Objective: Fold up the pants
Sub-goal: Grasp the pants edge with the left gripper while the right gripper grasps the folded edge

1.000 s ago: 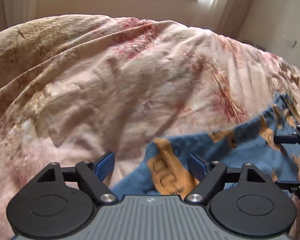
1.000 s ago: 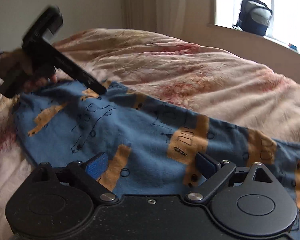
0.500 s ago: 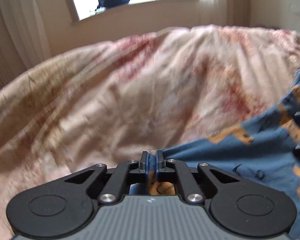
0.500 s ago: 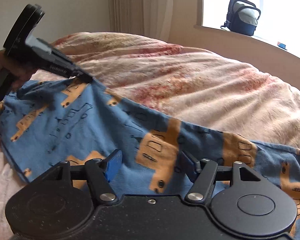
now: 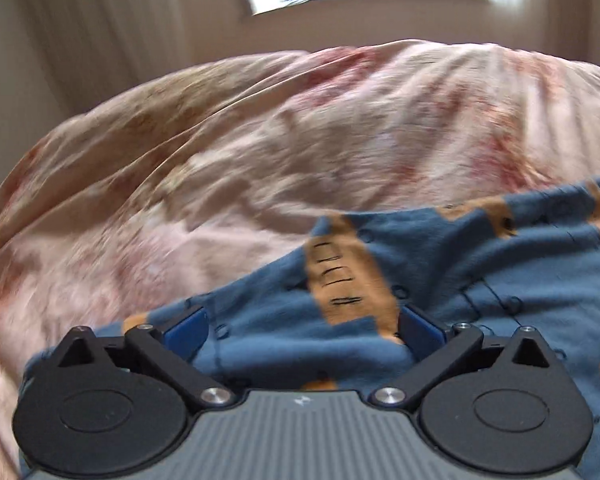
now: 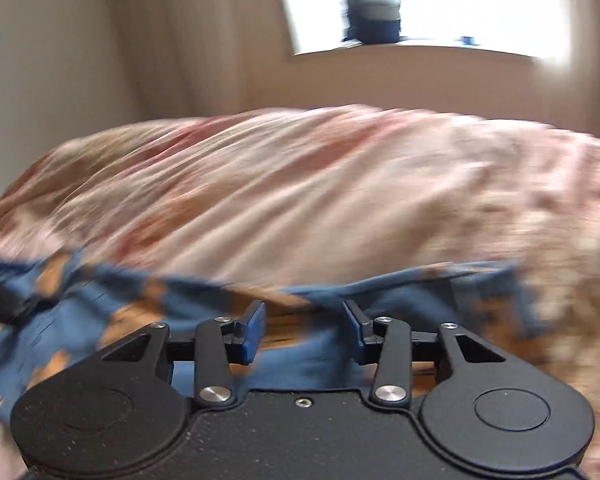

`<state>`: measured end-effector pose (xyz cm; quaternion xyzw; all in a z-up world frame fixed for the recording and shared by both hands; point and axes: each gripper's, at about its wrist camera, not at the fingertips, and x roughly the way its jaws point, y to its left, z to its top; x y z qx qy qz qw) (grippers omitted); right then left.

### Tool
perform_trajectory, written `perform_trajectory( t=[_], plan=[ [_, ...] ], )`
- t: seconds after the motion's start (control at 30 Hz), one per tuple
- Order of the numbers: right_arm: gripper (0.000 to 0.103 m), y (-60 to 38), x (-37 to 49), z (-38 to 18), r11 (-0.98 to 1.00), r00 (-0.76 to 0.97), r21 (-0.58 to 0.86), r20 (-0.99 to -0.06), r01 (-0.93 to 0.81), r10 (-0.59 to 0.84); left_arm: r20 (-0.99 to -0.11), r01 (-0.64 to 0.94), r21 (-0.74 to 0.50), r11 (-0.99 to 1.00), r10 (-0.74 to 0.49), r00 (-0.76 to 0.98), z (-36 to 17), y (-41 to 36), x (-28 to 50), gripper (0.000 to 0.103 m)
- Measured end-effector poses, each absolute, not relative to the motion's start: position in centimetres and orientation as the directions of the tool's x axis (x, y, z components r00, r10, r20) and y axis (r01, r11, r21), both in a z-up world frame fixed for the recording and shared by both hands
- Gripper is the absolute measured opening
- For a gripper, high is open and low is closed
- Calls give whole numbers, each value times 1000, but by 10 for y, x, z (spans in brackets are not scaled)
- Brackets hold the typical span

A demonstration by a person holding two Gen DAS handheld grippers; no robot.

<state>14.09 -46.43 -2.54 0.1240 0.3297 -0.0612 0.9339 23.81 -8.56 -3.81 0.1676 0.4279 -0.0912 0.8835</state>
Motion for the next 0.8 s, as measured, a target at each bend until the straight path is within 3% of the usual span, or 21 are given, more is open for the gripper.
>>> perform_trajectory(
  t=[0.07,0.13,0.2,0.33,0.5,0.63,0.8],
  plan=[
    [64,-493,120,-14,932,807,285,-591,225,-14,-804,255,222,941,29,593,-26,-88,242,103],
    [87,-511,97,-2,915,813,306,-581,263,-39,-791,248,241,938,42,611,-11,-101,238,103],
    [92,-523,75,5,922,805,294,-592,251,-31,-767,292,219,931,-20,641,7,-123,232,103],
    [91,-543,32,-8,900,812,395,-577,182,89,-751,462,125,878,-220,622,25,-200,228,103],
    [85,-556,9,-30,843,813,519,-546,139,202,-748,685,-12,729,-461,478,15,-317,225,103],
    [71,-561,12,-43,830,820,540,-533,141,208,-784,769,56,636,-449,428,-17,-402,219,103],
    [62,-560,14,-49,825,838,552,-504,123,211,-804,769,182,612,-358,475,-57,-439,223,103]
  ],
)
